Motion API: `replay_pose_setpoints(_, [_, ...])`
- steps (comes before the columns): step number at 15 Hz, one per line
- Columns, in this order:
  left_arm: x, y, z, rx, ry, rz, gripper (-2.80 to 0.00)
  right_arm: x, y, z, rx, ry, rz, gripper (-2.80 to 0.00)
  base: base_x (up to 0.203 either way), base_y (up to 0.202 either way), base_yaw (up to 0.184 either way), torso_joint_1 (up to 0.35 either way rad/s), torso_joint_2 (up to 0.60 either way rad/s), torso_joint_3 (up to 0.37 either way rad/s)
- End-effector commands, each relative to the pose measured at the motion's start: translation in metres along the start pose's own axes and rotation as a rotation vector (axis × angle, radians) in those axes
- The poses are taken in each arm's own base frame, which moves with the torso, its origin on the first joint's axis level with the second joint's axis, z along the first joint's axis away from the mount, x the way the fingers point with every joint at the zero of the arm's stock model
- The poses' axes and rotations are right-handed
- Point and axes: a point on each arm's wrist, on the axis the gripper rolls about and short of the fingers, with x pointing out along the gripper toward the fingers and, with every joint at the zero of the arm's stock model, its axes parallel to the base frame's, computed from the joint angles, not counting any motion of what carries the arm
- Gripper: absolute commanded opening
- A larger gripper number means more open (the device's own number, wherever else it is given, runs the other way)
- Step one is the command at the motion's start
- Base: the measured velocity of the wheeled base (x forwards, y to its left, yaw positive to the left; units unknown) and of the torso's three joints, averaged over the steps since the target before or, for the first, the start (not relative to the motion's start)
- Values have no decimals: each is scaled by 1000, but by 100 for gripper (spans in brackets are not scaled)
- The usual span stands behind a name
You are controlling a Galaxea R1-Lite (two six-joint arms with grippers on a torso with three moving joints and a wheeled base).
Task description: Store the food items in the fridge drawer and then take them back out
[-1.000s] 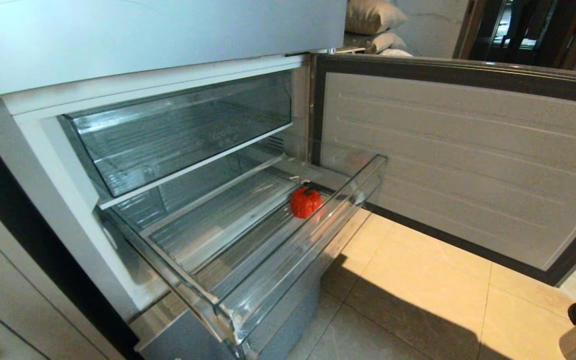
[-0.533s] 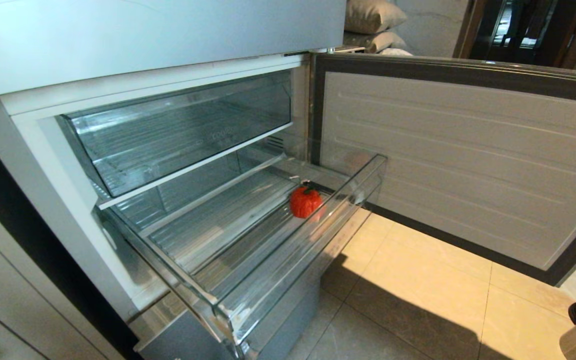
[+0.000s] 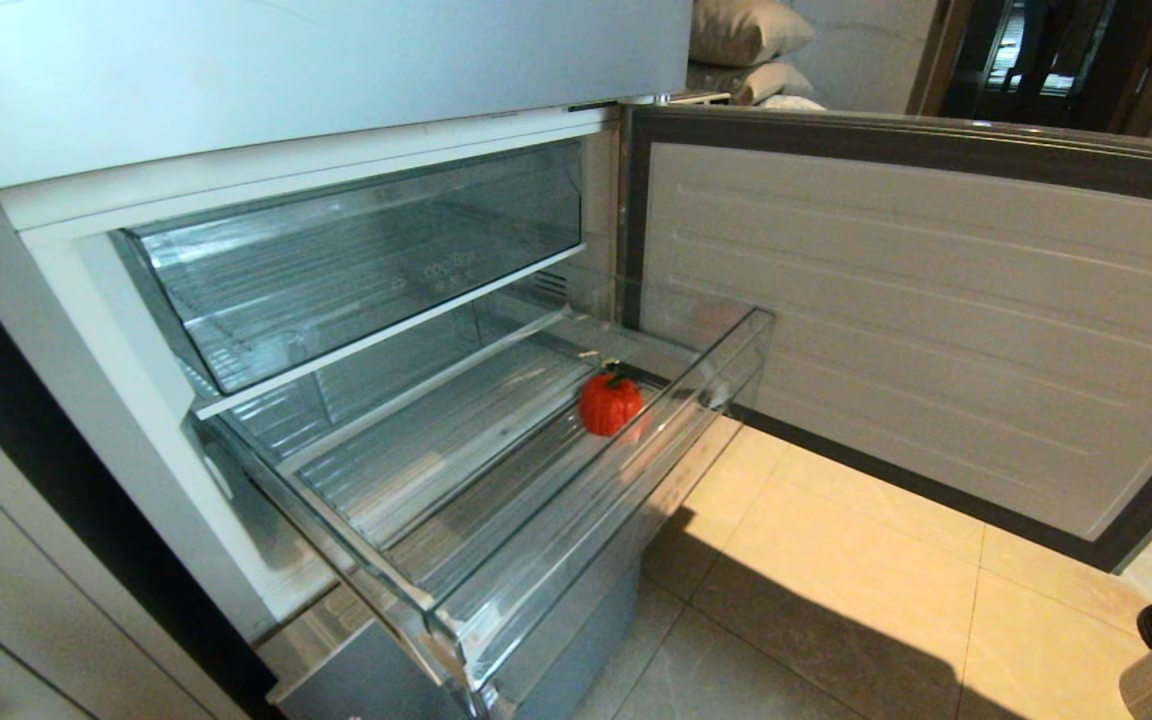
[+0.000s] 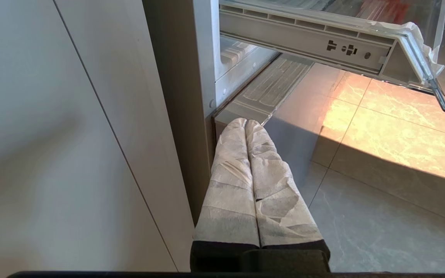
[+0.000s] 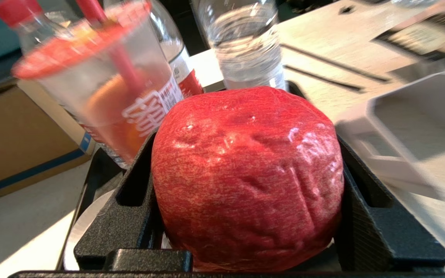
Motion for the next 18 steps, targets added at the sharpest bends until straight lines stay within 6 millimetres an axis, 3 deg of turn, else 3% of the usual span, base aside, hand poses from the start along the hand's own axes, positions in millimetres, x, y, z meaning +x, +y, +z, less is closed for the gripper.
replay_pose_setpoints(1, [0, 0, 0, 0, 0, 1, -280, 19, -10, -21, 36, 3, 10, -280, 0, 0, 0, 0, 0, 0])
replay_pose_setpoints(5, [0, 0, 0, 0, 0, 1, -280, 27, -19, -46, 101, 48, 49, -280, 0, 0, 0, 0, 0, 0])
replay_pose_setpoints(12, [0, 0, 0, 0, 0, 1, -280, 30, -26, -57, 127, 33, 43, -280, 0, 0, 0, 0, 0, 0])
replay_pose_setpoints(13, [0, 0, 0, 0, 1, 0, -280, 31, -27, -60, 129, 38, 41, -3, 0, 0, 0, 0, 0, 0])
replay_pose_setpoints(18, [0, 0, 0, 0, 0, 1, -280, 31, -30, -61, 132, 40, 36, 0, 0, 0, 0, 0, 0, 0])
